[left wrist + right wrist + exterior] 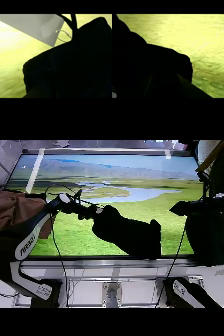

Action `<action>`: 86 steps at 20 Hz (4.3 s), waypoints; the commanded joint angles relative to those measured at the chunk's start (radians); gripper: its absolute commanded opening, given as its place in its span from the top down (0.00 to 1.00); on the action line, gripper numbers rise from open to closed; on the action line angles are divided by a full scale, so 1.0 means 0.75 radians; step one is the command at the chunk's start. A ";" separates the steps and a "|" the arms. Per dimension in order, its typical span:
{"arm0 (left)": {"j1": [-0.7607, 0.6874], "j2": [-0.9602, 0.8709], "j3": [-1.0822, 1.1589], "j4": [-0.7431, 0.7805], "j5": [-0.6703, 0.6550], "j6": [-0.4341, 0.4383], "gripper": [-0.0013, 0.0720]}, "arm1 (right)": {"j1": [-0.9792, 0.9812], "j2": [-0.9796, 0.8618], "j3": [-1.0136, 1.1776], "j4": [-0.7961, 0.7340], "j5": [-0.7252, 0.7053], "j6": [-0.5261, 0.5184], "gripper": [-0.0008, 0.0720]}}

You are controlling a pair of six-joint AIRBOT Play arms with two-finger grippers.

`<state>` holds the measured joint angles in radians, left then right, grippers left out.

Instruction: Fold the clothes and pants, and hang the long-sleeved shirts on hangers.

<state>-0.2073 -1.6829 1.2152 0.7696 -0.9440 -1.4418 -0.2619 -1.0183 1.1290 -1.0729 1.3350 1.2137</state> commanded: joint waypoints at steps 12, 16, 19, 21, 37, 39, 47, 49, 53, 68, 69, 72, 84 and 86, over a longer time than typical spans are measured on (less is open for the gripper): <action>0.229 0.560 0.001 0.518 -0.356 0.087 0.95 | 0.001 -0.002 -0.271 0.049 0.011 -0.005 0.46; 0.226 0.675 0.001 0.539 -0.415 0.087 0.95 | 0.137 -0.037 -0.448 0.250 -0.163 -0.005 0.28; 0.226 0.681 0.001 0.529 -0.422 0.077 0.95 | 0.462 -0.101 -0.443 0.296 -0.398 -0.014 0.28; 0.226 0.679 0.000 0.529 -0.445 0.078 0.95 | 0.698 -0.162 -0.413 0.268 -0.656 -0.013 0.29; 0.257 0.732 0.001 0.561 -0.483 0.084 0.95 | 0.787 -0.485 0.039 -0.589 -0.330 0.345 0.98; 0.317 0.812 0.001 0.580 -0.462 0.083 0.95 | 0.729 -0.426 0.188 -0.726 -0.141 0.338 0.98; 0.553 1.208 0.001 0.579 -0.463 0.083 0.95 | 0.588 -0.072 0.637 -0.713 -0.131 0.189 0.97; 0.553 1.250 0.001 0.579 -0.504 0.083 0.95 | 0.588 -0.047 0.655 -0.600 -0.091 0.190 0.97; 0.553 1.261 -0.002 0.701 -0.602 0.083 0.95 | 0.592 -0.102 0.545 -0.261 0.318 0.180 0.97; 0.767 1.260 -0.002 1.199 -0.578 0.078 0.95 | 0.946 -0.319 -0.042 0.201 -0.396 -0.190 0.39; 0.799 1.260 -0.002 1.199 -0.578 0.078 0.95 | 0.878 -0.309 0.019 0.091 -0.392 -0.144 0.39; 0.870 1.260 -0.002 1.198 -0.578 0.077 0.95 | 0.640 -0.306 0.123 -0.119 -0.533 0.016 0.39; 0.877 1.259 -0.002 1.196 -0.578 0.036 0.95 | 0.338 -1.053 0.330 0.344 -0.592 0.141 0.39; 0.877 1.259 -0.010 1.176 -0.579 0.037 0.95 | 0.360 -1.155 0.472 0.361 -0.535 0.140 0.39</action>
<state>0.4492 -0.7380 1.2121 1.6657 -1.3777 -1.4117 -0.0017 -1.7645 1.3685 -0.8616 0.8883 1.3281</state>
